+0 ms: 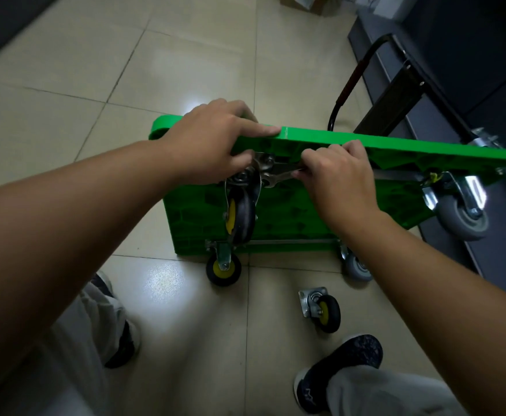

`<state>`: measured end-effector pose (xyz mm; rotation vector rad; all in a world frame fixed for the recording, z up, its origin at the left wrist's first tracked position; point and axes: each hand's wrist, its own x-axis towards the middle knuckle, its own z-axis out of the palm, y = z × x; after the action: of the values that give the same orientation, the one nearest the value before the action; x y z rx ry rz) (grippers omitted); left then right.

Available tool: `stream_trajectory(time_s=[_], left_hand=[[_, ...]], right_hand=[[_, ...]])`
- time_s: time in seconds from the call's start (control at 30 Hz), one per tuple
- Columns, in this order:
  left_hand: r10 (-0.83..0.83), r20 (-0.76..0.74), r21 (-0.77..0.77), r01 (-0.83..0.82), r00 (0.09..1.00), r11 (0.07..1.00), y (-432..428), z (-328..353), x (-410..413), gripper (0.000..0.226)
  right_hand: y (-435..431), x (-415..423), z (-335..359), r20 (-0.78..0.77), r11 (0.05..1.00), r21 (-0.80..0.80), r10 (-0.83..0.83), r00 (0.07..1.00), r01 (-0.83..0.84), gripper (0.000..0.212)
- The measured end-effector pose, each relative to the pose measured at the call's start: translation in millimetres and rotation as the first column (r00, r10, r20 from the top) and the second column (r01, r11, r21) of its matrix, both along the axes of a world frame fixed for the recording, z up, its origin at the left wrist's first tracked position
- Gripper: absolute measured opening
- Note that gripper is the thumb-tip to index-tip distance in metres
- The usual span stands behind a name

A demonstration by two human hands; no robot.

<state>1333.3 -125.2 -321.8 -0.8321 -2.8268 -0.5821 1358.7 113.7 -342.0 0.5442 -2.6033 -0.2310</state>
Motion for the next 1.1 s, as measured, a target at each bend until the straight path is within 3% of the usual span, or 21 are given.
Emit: stream_trajectory(time_s=[0.1, 0.3, 0.5, 0.53, 0.6, 0.7, 0.77, 0.83, 0.9, 0.93, 0.97, 1.0, 1.03, 1.07, 1.1], left_hand=[[0.014, 0.009, 0.004, -0.014, 1.0, 1.0, 1, 0, 0, 0.055], [-0.007, 0.025, 0.024, 0.006, 1.0, 1.0, 0, 1, 0, 0.055], [-0.008, 0.017, 0.004, 0.008, 1.0, 1.0, -1, 0, 0, 0.056], [-0.003, 0.016, -0.005, 0.003, 1.0, 1.0, -1, 0, 1, 0.057], [0.001, 0.014, -0.015, 0.0, 1.0, 1.0, -1, 1, 2, 0.058], [0.003, 0.016, -0.012, -0.003, 1.0, 1.0, 0, 2, 1, 0.058], [0.006, 0.024, -0.012, -0.006, 1.0, 1.0, 0, 3, 1, 0.057], [-0.002, 0.025, -0.003, 0.002, 1.0, 1.0, -1, 3, 1, 0.056], [-0.01, 0.03, 0.008, 0.009, 1.0, 1.0, -1, 4, 1, 0.056], [-0.011, 0.035, 0.009, 0.011, 0.999, 1.0, -1, 4, 2, 0.056], [-0.008, 0.04, 0.01, 0.008, 0.999, 1.0, -1, 4, 2, 0.056], [-0.007, 0.044, 0.013, 0.006, 0.999, 1.0, -1, 4, 2, 0.056], [-0.01, 0.048, 0.018, 0.009, 0.999, 1.0, -1, 4, 2, 0.055], [-0.013, 0.05, 0.025, 0.012, 0.999, 1.0, -1, 4, 1, 0.054], [-0.016, 0.05, 0.032, 0.014, 0.999, 0.999, -1, 4, 1, 0.054]], right_hand=[[3, -2, -5, -0.019, 0.999, -0.02, 0.029, 0.999, -0.03, 0.023], [5, 5, -31, 0.057, 0.953, -0.301, -0.012, 0.998, 0.029, 0.018], [11, 7, -77, 0.147, 0.766, -0.619, -0.102, 0.984, 0.172, 0.02], [9, 8, -88, 0.224, 0.679, -0.7, -0.084, 0.971, 0.22, 0.019], [-4, 13, -106, 0.412, 0.389, -0.845, 0.037, 0.91, 0.367, 0.016], [-45, 27, -132, 0.586, -0.068, -0.782, 0.257, 0.769, 0.619, 0.013], [-70, 36, -142, 0.579, -0.278, -0.695, 0.332, 0.745, 0.663, 0.018], [-78, 43, -143, 0.554, -0.382, -0.64, 0.372, 0.745, 0.667, 0.021], [-64, 49, -140, 0.572, -0.333, -0.659, 0.362, 0.736, 0.675, 0.021], [-51, 53, -138, 0.597, -0.256, -0.685, 0.338, 0.727, 0.682, 0.021], [-34, 56, -137, 0.638, -0.113, -0.715, 0.298, 0.71, 0.69, 0.021], [-17, 55, -135, 0.7, 0.122, -0.71, 0.231, 0.676, 0.693, 0.022], [1, 53, -131, 0.777, 0.45, -0.594, 0.106, 0.62, 0.667, 0.023], [17, 51, -123, 0.824, 0.751, -0.327, -0.07, 0.562, 0.573, 0.022], [30, 49, -110, 0.804, 0.91, -0.022, -0.23, 0.548, 0.414, 0.023]])
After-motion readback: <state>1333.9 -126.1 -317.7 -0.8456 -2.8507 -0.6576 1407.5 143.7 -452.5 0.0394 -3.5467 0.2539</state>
